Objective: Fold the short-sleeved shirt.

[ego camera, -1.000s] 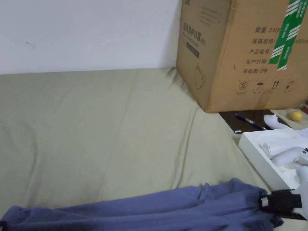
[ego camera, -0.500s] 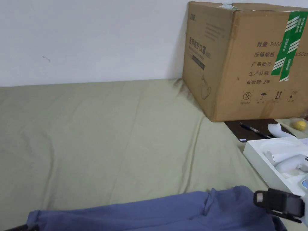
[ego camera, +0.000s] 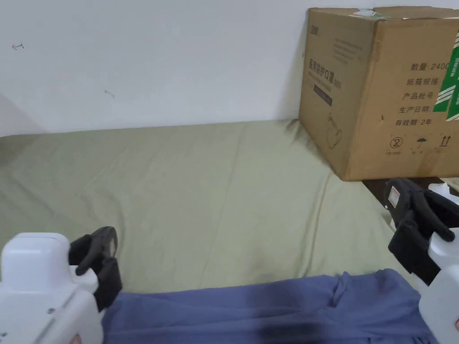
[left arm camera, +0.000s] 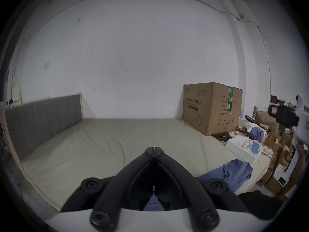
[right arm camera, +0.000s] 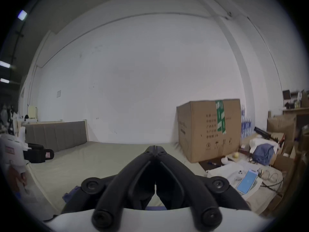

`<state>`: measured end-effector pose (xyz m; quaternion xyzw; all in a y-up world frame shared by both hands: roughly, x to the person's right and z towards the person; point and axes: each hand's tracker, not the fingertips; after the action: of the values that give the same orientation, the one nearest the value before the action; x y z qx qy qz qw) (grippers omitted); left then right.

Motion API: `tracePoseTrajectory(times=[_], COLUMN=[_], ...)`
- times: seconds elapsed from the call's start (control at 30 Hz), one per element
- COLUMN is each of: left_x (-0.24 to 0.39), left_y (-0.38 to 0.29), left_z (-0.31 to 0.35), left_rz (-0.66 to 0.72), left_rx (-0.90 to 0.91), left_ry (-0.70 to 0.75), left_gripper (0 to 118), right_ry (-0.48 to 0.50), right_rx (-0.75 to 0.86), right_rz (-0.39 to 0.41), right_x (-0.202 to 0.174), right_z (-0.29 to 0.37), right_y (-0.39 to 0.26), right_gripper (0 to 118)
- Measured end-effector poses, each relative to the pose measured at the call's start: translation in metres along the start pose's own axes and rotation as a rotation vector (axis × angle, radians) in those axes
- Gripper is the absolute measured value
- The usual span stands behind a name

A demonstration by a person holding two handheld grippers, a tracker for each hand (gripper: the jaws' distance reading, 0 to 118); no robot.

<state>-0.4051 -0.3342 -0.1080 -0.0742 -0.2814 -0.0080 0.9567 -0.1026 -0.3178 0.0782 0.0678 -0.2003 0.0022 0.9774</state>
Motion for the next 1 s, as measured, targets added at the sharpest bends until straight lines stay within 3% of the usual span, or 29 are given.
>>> tracePoseTrajectory(times=[0.2, 0.3, 0.37, 0.5, 0.53, 0.57, 0.6, 0.7, 0.73, 1.0], left_x=[0.004, -0.021, -0.056, -0.147, -0.171, -0.190, -0.191, -0.220, -0.218, -0.209], left_y=[-0.010, -0.003, 0.003, -0.014, -0.028, -0.043, -0.050, -0.088, -0.099, -0.164], left_z=[0.013, -0.002, -0.021, -0.073, -0.085, -0.096, -0.103, -0.126, -0.132, -0.176], left_rz=[-0.028, -0.070, 0.053, 0.458, 0.582, 0.688, 0.717, 0.767, 0.806, 0.986], left_rx=[-0.043, -0.159, -0.284, -0.579, -0.645, -0.704, -0.749, -0.866, -0.894, -0.966], left_ry=[-0.003, 0.100, 0.069, -0.209, -0.303, -0.337, -0.284, -0.334, -0.356, -0.492], left_gripper=[0, 0, 0, 0, 7, 20, 37, 105, 118, 118], right_ry=[-0.002, -0.002, 0.012, 0.043, 0.060, 0.083, 0.097, 0.114, 0.120, 0.147], right_rx=[-0.090, -0.113, -0.136, -0.187, -0.211, -0.232, -0.242, -0.266, -0.273, -0.315], right_rz=[0.019, 0.011, 0.023, 0.069, 0.076, 0.072, 0.069, 0.071, 0.066, 0.013], right_x=[-0.008, -0.006, -0.005, -0.004, -0.004, -0.004, -0.004, -0.008, -0.008, -0.016], right_z=[-0.010, -0.008, -0.009, -0.014, -0.016, -0.018, -0.020, -0.027, -0.031, -0.055], right_y=[-0.010, -0.012, -0.013, -0.021, -0.023, -0.026, -0.028, -0.030, -0.030, -0.029], right_gripper=[0, 0, 0, 0, 0, 0, 0, 0, 0, 0])
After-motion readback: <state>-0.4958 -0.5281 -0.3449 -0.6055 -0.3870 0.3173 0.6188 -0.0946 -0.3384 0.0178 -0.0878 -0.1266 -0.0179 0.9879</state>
